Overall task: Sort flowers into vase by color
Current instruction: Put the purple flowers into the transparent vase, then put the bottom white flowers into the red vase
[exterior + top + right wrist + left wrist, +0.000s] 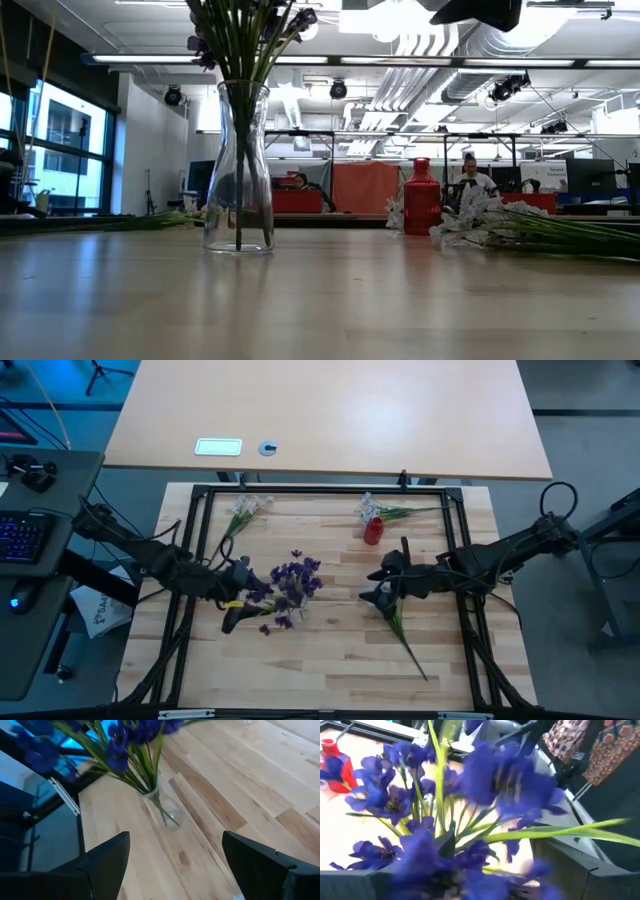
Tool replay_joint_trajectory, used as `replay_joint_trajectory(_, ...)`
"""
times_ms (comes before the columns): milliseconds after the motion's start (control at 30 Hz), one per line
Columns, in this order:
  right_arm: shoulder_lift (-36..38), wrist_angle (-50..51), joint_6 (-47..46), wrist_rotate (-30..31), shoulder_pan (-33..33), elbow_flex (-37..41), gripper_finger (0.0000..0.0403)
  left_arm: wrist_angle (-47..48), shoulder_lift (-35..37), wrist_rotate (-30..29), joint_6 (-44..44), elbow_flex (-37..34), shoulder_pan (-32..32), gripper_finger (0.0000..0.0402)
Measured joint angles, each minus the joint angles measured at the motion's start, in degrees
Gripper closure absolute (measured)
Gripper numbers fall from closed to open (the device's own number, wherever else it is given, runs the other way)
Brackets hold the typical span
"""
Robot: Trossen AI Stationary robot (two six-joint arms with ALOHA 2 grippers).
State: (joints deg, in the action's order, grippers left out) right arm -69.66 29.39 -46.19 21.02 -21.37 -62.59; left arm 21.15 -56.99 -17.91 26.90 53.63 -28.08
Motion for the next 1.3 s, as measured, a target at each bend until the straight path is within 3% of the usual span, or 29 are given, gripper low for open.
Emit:
replay_joint_trajectory(300,3.68,-1.96,-0.26,0.27,0.01,0.0,0.0089,16.26,3.16,5.35,-1.92,12.22,-0.02,0.0146)
replay_joint_trajectory(400,4.6,-1.92,-0.6,0.69,0.02,0.0,0.0089,21.42,4.47,5.03,-3.69,15.96,-0.02,0.0147)
replay_joint_trajectory(500,3.91,1.8,-7.42,1.27,0.0,-0.13,0.0089,23.13,5.85,1.15,-3.73,17.96,-0.03,0.0147)
replay_joint_trajectory(633,-1.48,14.37,-19.28,-10.76,-0.35,0.09,0.0089,23.14,7.86,-5.19,0.13,16.83,-0.02,0.0147)
replay_joint_trajectory(833,-11.16,15.98,-34.04,-23.9,-9.45,1.76,0.0089,23.01,8.97,-7.12,4.35,11.83,-0.15,0.0147)
replay_joint_trajectory(1033,-20.2,19.98,-43.38,-24.43,-13.64,2.84,0.0089,21.72,8.91,-9.67,6.03,8.69,-0.11,0.0147)
replay_joint_trajectory(1300,-28.0,23.08,-36.63,-23.06,-7.84,2.86,0.0089,17.63,9.02,-10.82,6.04,8.67,-0.07,0.0147)
